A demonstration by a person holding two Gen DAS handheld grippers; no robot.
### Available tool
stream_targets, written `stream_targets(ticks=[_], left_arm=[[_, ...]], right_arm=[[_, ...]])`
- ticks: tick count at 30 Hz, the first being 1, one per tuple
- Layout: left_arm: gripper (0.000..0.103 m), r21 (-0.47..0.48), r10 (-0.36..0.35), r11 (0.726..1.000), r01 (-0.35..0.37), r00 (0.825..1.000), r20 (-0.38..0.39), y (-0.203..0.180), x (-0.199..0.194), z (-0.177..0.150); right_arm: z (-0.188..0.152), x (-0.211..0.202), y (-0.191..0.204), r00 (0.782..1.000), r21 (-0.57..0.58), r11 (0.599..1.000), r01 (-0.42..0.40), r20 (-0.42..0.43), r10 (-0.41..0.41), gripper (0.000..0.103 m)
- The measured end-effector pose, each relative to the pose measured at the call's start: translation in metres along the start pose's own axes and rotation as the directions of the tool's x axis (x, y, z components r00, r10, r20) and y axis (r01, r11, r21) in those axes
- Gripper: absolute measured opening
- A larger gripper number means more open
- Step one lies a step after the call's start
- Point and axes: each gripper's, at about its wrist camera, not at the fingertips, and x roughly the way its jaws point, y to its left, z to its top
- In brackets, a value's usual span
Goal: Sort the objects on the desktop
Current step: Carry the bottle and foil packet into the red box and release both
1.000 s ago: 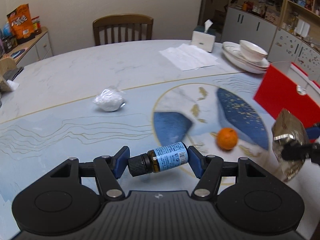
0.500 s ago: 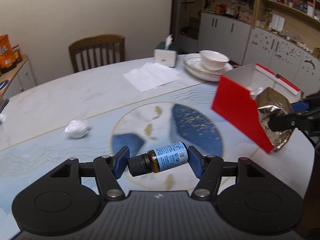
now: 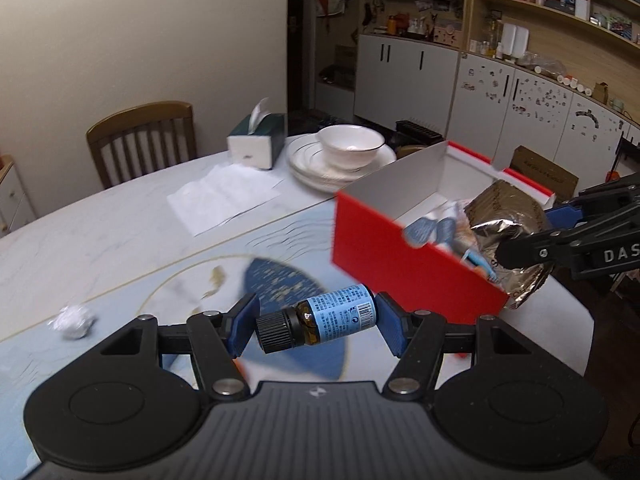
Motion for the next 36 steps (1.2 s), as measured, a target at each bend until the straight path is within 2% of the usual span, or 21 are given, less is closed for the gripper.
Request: stream_targets(ticks=[18, 36], left_arm=[[0.062, 0.096, -0.041, 0.995, 0.041, 0.999, 0.004, -0.102, 0.057, 0.061], [0.062, 0.214, -0.081, 0.971, 0.107, 0.989, -0.127, -0.159, 0.132, 0.079]], right_arm=[[0.016, 0.010, -0.111, 0.999, -0.003, 0.999, 0.044, 0.015, -0.044, 0.046], [0.027, 0.065, -0.165, 0.995, -0.033, 0.995, 0.090, -0.044, -0.092, 0.046]])
